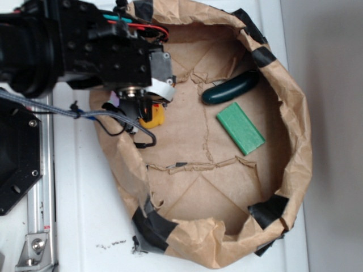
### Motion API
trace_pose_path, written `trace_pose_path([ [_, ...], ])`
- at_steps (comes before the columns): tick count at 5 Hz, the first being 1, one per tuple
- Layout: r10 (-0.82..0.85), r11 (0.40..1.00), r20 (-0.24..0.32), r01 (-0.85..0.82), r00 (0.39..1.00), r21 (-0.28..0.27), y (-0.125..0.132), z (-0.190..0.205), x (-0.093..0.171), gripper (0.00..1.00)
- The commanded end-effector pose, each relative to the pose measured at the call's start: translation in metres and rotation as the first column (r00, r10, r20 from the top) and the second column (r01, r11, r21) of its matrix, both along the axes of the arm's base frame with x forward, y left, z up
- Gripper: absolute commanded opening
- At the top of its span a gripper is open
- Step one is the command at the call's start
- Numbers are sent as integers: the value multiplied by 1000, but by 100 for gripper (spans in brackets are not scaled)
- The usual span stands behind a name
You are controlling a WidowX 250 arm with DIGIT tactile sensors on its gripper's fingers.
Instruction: Grab the yellow duck.
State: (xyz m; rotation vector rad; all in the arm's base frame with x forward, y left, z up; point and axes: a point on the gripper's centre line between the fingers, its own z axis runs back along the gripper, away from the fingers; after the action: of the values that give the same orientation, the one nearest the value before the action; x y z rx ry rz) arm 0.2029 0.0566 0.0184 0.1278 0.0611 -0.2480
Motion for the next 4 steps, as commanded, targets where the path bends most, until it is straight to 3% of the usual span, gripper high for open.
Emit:
trace_pose_path([
  [1,-10,1000,10,10,1000,10,1,-1,4,100],
  [2,-10,1000,15,10,1000,7,-1,2,5,100],
  [4,28,999,92,-25,995,-33,8,33,6,100],
])
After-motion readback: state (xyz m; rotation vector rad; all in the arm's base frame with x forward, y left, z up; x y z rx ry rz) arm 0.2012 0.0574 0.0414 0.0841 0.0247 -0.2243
